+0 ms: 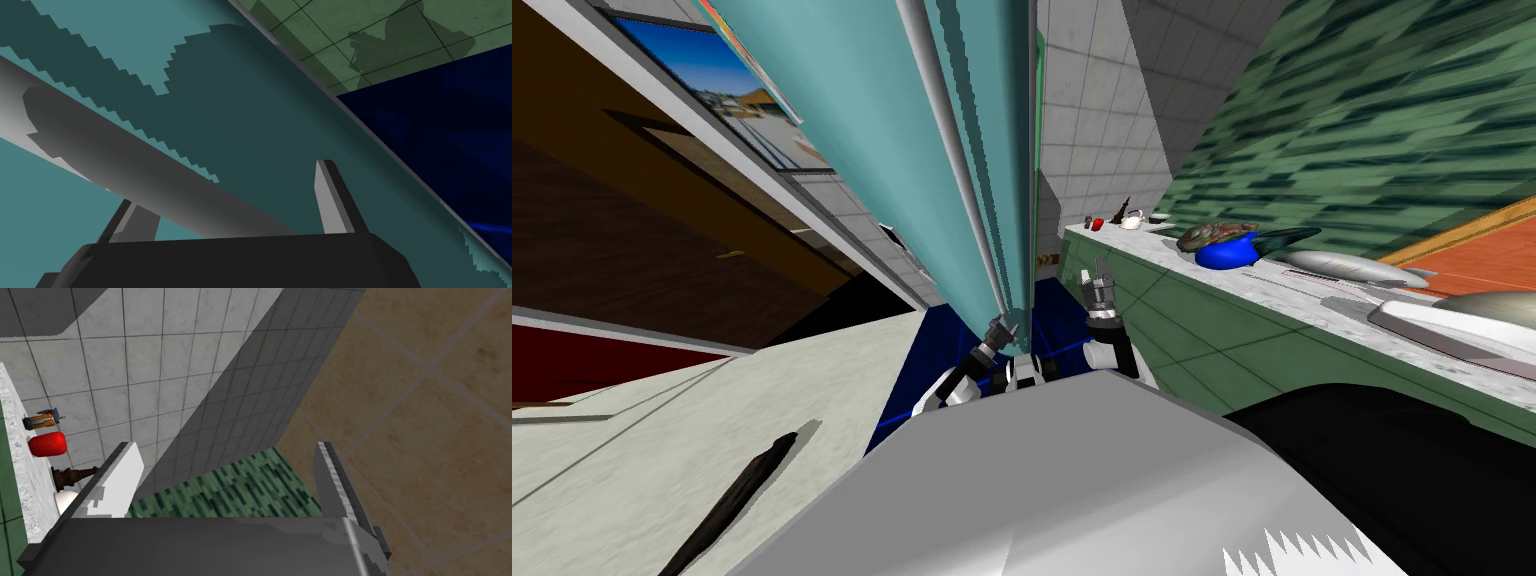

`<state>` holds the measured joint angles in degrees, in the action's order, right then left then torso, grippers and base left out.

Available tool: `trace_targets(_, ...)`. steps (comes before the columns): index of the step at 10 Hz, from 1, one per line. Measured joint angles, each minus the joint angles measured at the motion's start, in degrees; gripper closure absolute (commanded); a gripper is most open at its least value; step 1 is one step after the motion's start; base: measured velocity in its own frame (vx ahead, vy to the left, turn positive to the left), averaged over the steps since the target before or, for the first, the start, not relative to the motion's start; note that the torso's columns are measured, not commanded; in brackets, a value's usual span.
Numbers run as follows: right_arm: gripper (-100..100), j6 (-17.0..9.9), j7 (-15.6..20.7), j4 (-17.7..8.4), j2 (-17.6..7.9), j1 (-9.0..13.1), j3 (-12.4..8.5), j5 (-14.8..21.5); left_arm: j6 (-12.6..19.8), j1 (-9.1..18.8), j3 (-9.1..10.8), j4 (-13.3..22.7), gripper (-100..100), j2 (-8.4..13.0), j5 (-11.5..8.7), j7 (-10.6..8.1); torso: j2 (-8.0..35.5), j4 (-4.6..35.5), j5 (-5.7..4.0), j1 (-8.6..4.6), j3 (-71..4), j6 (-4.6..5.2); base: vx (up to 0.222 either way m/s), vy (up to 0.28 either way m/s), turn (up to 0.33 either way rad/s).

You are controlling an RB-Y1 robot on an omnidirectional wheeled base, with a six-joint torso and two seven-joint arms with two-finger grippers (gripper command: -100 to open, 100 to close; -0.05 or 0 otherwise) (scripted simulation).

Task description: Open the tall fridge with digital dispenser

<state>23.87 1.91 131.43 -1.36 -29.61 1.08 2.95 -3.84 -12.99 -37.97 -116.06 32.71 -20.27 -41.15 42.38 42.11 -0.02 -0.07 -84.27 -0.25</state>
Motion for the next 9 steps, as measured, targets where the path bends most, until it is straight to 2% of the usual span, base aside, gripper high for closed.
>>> trace_targets(2,0,0.0,0.0,0.0,0.0,0.0,0.0,0.0,-3.0,0.4,0.02,2.4,100,-0.4,0.2,-0.14,-0.3,-0.2,0.06,0.07,-0.2,0.11,-0.037,-0.021,-0.101)
trace_targets(4,0,0.0,0.0,0.0,0.0,0.0,0.0,0.0,-6.9,1.3,1.42,4.5,100,2.3,2.4,-3.27,-0.2,-0.2,0.05,0.04,-0.1,0.22,-0.072,-0.015,-0.006)
trace_targets(5,0,0.0,0.0,0.0,0.0,0.0,0.0,0.0,-8.7,1.7,1.52,6.0,100,2.6,2.7,-4.75,-0.3,-0.2,0.09,0.08,-0.2,0.26,-0.017,-0.001,0.012)
trace_targets(6,0,0.0,0.0,0.0,0.0,0.0,0.0,0.0,-10.5,1.4,1.59,7.0,100,2.8,2.9,-5.45,-0.4,-0.2,0.09,0.05,-0.3,0.29,0.000,0.000,0.000)
trace_targets(8,0,0.0,0.0,0.0,0.0,0.0,0.0,0.0,-12.7,1.9,1.54,9.0,100,3.1,2.6,-6.19,-0.8,-0.4,0.12,0.20,-0.5,0.19,0.001,-0.008,-0.009)
trace_targets(9,0,0.0,0.0,0.0,0.0,0.0,0.0,0.0,-13.0,1.2,1.88,8.8,100,3.6,2.5,-6.28,-0.9,-0.5,0.14,0.30,-0.5,0.17,0.003,0.001,0.019)
